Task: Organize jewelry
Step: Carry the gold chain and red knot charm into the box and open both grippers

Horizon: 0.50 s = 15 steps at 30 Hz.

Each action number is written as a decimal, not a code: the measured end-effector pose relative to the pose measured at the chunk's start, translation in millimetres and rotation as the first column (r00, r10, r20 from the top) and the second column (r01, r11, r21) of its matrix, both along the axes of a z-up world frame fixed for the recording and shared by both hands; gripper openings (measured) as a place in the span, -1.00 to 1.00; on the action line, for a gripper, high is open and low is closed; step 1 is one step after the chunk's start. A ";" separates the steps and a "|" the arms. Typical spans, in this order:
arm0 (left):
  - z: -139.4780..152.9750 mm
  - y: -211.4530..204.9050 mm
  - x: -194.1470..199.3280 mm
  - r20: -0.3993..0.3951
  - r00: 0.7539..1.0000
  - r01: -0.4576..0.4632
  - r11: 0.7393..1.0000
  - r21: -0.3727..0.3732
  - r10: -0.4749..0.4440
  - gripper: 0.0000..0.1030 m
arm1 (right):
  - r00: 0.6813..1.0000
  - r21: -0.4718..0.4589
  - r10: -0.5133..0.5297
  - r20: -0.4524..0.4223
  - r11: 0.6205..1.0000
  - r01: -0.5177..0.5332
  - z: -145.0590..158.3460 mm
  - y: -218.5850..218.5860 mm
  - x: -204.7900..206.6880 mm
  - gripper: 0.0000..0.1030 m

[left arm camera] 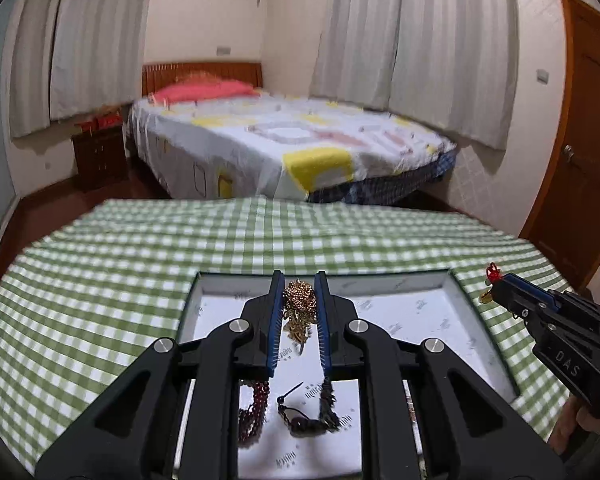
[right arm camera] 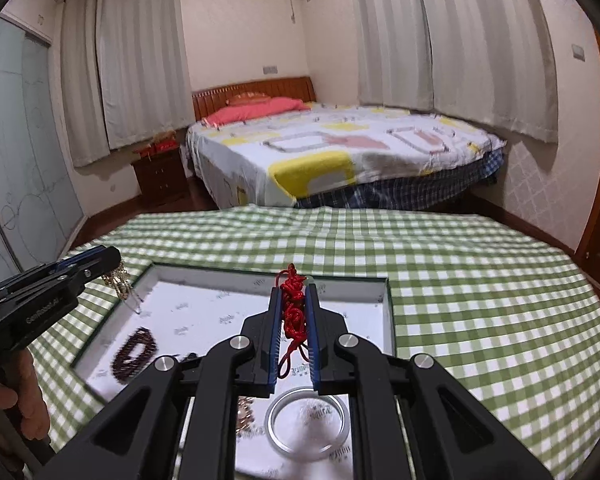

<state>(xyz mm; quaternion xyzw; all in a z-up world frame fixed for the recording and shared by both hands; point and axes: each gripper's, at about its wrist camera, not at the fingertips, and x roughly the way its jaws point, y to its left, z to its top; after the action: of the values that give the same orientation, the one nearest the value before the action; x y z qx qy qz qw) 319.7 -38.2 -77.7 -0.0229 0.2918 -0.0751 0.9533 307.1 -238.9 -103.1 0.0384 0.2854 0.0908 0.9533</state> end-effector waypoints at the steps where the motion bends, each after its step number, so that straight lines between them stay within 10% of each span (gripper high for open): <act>1: -8.7 -0.1 10.3 -0.031 1.000 -0.005 1.000 -0.001 0.005 -0.70 | 1.000 -0.005 -0.002 -0.017 1.000 0.002 -5.4 0.3 6.2 -0.76; 15: -75.9 -1.9 65.4 -0.265 0.964 -0.018 0.998 0.062 0.034 -0.70 | 0.973 -0.056 -0.023 -0.230 0.998 0.011 -55.2 5.5 51.9 -0.76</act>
<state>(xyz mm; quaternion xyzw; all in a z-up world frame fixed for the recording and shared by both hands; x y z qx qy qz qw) 385.1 -40.2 -153.6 -0.0082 0.4188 -0.0502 0.9067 359.0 -233.4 -158.2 0.0251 0.3963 0.0698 0.9151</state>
